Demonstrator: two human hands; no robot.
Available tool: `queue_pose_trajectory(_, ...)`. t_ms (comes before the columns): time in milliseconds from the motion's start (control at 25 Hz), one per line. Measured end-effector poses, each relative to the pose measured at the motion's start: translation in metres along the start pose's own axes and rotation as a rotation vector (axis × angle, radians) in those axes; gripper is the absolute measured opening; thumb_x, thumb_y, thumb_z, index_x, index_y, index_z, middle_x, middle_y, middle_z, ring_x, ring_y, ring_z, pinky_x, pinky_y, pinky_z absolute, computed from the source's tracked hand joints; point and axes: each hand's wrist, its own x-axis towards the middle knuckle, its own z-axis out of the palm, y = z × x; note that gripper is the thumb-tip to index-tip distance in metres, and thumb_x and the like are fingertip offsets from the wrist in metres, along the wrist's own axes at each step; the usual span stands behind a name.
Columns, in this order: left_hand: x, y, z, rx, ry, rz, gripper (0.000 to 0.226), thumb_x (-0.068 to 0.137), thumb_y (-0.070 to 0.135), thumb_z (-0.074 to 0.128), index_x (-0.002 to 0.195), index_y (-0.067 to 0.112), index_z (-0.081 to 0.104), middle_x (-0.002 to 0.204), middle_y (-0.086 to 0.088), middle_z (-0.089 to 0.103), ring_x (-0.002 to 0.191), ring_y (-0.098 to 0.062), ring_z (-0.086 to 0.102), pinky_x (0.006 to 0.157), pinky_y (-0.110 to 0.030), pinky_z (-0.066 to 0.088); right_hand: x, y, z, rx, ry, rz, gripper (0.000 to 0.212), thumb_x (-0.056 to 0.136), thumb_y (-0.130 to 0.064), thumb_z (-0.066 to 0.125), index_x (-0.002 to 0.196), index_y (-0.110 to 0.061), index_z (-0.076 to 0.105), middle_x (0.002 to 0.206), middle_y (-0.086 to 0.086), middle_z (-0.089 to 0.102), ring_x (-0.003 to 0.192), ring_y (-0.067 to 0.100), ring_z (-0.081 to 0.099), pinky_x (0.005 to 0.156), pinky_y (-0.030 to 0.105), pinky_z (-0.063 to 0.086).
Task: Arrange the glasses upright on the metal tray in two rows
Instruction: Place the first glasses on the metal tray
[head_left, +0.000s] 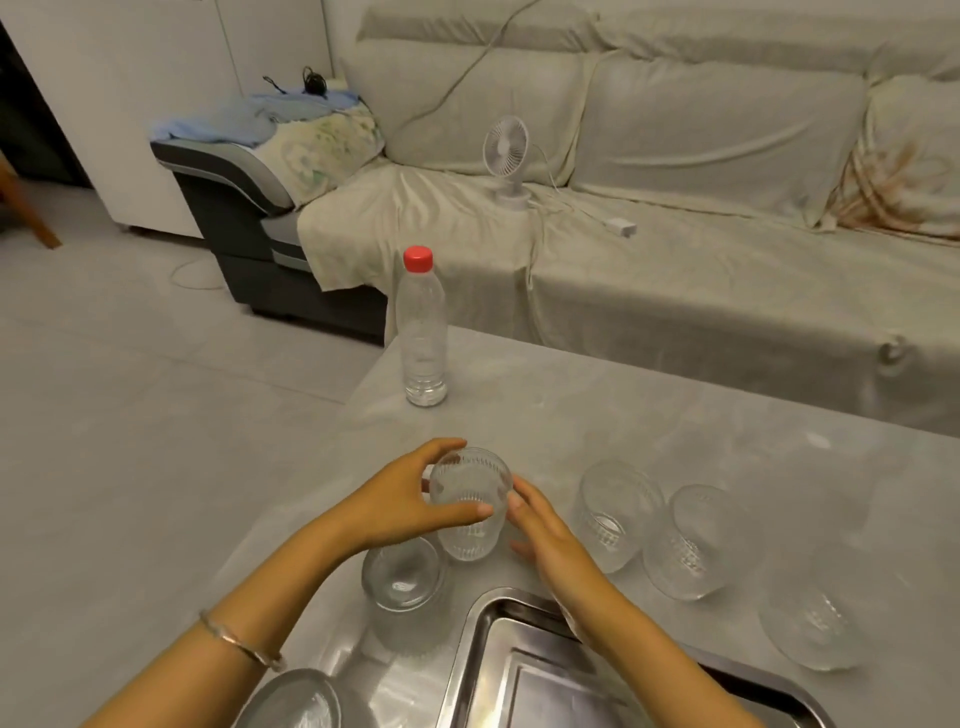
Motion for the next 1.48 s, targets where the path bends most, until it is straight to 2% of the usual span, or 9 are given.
queue_pose_trajectory(200, 0.013, -0.005, 0.002, 0.171, -0.025, 0.084, 0.088, 0.062, 0.056, 0.076, 0.138, 0.037, 0.036, 0.136, 0.008, 0.049, 0.115, -0.012, 0.054, 0.095, -0.026, 0.046, -0.004, 0.005, 0.000, 0.084, -0.022, -0.001, 0.027, 0.096, -0.050, 0.030, 0.119, -0.054, 0.044, 0.136, -0.021, 0.046, 0.127, 0.005, 0.044, 0.113, 0.038, 0.033)
queue_pose_trajectory(440, -0.002, 0.006, -0.003, 0.168, 0.082, 0.153, 0.088, 0.062, 0.055, 0.077, 0.137, 0.025, 0.043, 0.132, 0.001, 0.056, 0.115, -0.011, 0.054, 0.094, -0.024, 0.046, -0.024, -0.003, 0.009, 0.133, -0.005, -0.062, 0.051, 0.095, -0.055, 0.031, 0.144, -0.041, 0.034, 0.155, -0.015, 0.031, 0.143, 0.010, 0.029, 0.118, 0.042, 0.026)
queue_pose_trajectory(600, -0.042, 0.042, -0.023, -0.125, 0.257, 0.243, 0.072, 0.067, 0.044, 0.076, 0.130, 0.028, 0.047, 0.120, 0.007, 0.057, 0.103, -0.014, 0.061, 0.075, -0.021, 0.055, -0.055, -0.032, 0.010, 0.200, 0.042, -0.148, 0.068, 0.089, -0.056, 0.044, 0.149, -0.031, 0.025, 0.156, -0.011, 0.028, 0.144, 0.012, 0.026, 0.119, 0.039, 0.023)
queue_pose_trajectory(680, -0.069, 0.063, -0.026, -0.379, 0.273, 0.281, 0.065, 0.066, 0.043, 0.073, 0.125, 0.032, 0.049, 0.119, 0.008, 0.058, 0.103, -0.013, 0.062, 0.066, -0.021, 0.057, -0.073, -0.048, 0.010, 0.318, 0.025, -0.146, 0.079, 0.079, -0.058, 0.053, 0.148, -0.026, 0.029, 0.153, -0.003, 0.036, 0.140, 0.021, 0.037, 0.115, 0.042, 0.031)
queue_pose_trajectory(880, -0.124, 0.078, 0.005, -0.622, 0.227, 0.319, 0.066, 0.056, 0.049, 0.074, 0.116, 0.036, 0.049, 0.124, 0.005, 0.058, 0.111, -0.016, 0.062, 0.081, -0.033, 0.058, -0.128, -0.069, 0.014, 0.615, -0.057, -0.140, 0.056, 0.076, -0.047, 0.058, 0.124, -0.017, 0.056, 0.121, 0.016, 0.069, 0.110, 0.026, 0.067, 0.098, 0.041, 0.049)
queue_pose_trajectory(1040, -0.149, 0.082, 0.021, -0.493, 0.130, 0.297, 0.053, 0.074, 0.069, 0.054, 0.110, 0.031, 0.061, 0.110, 0.009, 0.069, 0.105, -0.008, 0.065, 0.089, -0.027, 0.053, -0.160, -0.062, -0.005, 0.372, 0.065, -0.248, 0.056, 0.071, -0.048, 0.061, 0.117, -0.017, 0.061, 0.115, 0.004, 0.072, 0.107, 0.018, 0.069, 0.092, 0.034, 0.052)
queue_pose_trajectory(1160, -0.157, 0.089, 0.041, -0.345, 0.062, 0.246, 0.043, 0.081, 0.063, 0.030, 0.110, 0.045, 0.057, 0.103, 0.023, 0.064, 0.098, 0.006, 0.060, 0.088, -0.013, 0.044, -0.173, -0.049, -0.015, 0.084, 0.165, -0.351, 0.058, 0.071, -0.046, 0.064, 0.122, -0.022, 0.055, 0.126, -0.003, 0.065, 0.113, 0.009, 0.063, 0.092, 0.028, 0.052)
queue_pose_trajectory(1360, -0.152, 0.070, 0.075, -0.455, 0.052, 0.140, 0.024, 0.091, 0.051, 0.039, 0.094, 0.044, 0.062, 0.093, 0.023, 0.066, 0.091, 0.007, 0.063, 0.077, -0.012, 0.051, -0.164, -0.005, -0.016, -0.076, 0.176, -0.413, 0.062, 0.070, -0.034, 0.076, 0.125, -0.026, 0.048, 0.132, -0.006, 0.057, 0.120, 0.009, 0.057, 0.094, 0.019, 0.050)
queue_pose_trajectory(1480, -0.146, 0.049, 0.095, -0.466, 0.069, 0.092, 0.027, 0.089, 0.049, 0.046, 0.105, 0.037, 0.065, 0.110, 0.013, 0.068, 0.103, -0.002, 0.063, 0.089, -0.025, 0.052, -0.153, 0.021, -0.014, -0.078, 0.155, -0.398, 0.058, 0.075, -0.021, 0.077, 0.123, -0.033, 0.046, 0.129, -0.012, 0.056, 0.121, 0.005, 0.055, 0.088, 0.013, 0.049)
